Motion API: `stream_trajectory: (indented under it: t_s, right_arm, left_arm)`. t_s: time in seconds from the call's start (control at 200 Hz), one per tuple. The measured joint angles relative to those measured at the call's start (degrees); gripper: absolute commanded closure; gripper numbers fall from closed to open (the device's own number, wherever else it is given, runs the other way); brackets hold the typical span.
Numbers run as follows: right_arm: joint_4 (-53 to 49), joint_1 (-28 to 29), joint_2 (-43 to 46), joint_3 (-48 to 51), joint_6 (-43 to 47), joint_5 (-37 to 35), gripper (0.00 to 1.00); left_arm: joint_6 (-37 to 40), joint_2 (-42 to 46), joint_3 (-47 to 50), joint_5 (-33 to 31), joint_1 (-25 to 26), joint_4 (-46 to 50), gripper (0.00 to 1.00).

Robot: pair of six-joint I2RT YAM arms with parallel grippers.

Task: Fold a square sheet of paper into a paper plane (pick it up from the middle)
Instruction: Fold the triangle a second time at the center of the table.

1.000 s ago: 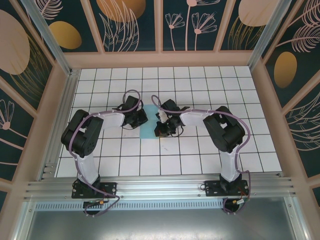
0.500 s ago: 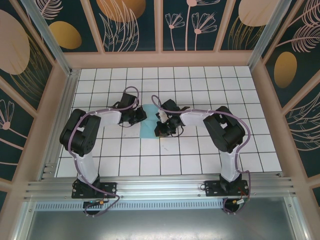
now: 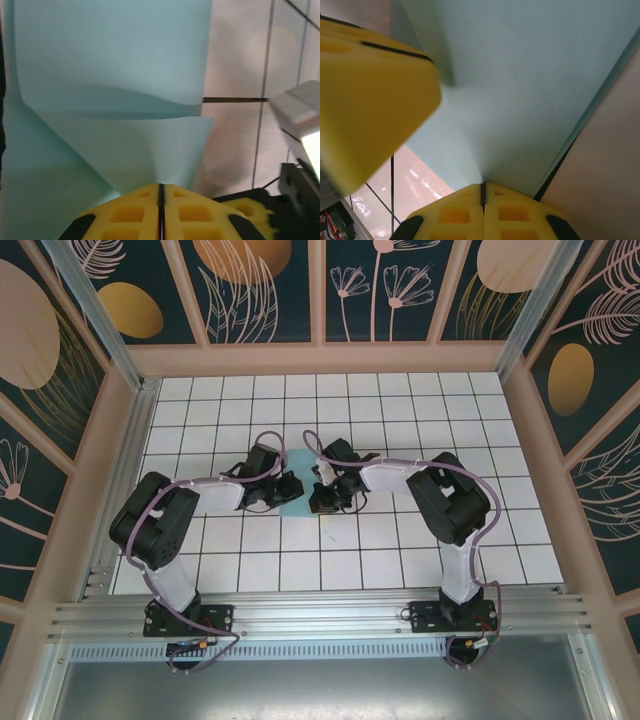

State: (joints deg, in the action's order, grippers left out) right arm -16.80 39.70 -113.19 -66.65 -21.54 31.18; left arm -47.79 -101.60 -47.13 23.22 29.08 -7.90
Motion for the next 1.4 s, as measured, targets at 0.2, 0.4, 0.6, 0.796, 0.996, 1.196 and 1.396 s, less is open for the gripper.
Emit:
stream_trajectory:
  t_s: [0.2, 0.4, 0.6, 0.796, 0.996, 1.196, 1.396]
  right_arm:
    - [-0.15, 0.0, -0.02, -0.07, 0.0, -0.07, 0.98]
    - [-0.37, 0.04, -0.02, -0.09, 0.0, -0.48, 0.98]
    - [-0.42, 0.2, -0.02, -0.09, 0.02, -0.92, 0.98]
    - [-0.35, 0.26, -0.02, -0.09, 0.02, -1.22, 0.98]
    - [-0.07, 0.26, -0.02, -0.09, 0.02, -1.6, 0.98]
    - [-0.07, 0.26, -0.02, -0.09, 0.0, -1.6, 0.98]
    - [-0.04, 0.26, 0.0, -0.11, 0.0, -1.51, 0.98]
  left_arm:
    - [-0.48, -2.1, -0.87, -0.9, 0.17, 0.81, 0.91]
    - [-0.24, -2.89, -3.39, -2.21, 0.5, 4.28, 0.91]
    - [2.32, -2.97, -3.89, -2.56, -2.05, 5.14, 0.91]
    - [5.11, -5.16, -5.79, 1.64, -5.51, 5.62, 0.91]
    - [5.75, -7.76, -10.38, 1.07, -6.91, 8.26, 0.91]
    - [5.49, -8.22, -13.6, -8.57, -8.68, 10.99, 0.9]
    - [5.4, -4.92, -12.17, -11.17, -9.66, 11.17, 0.85]
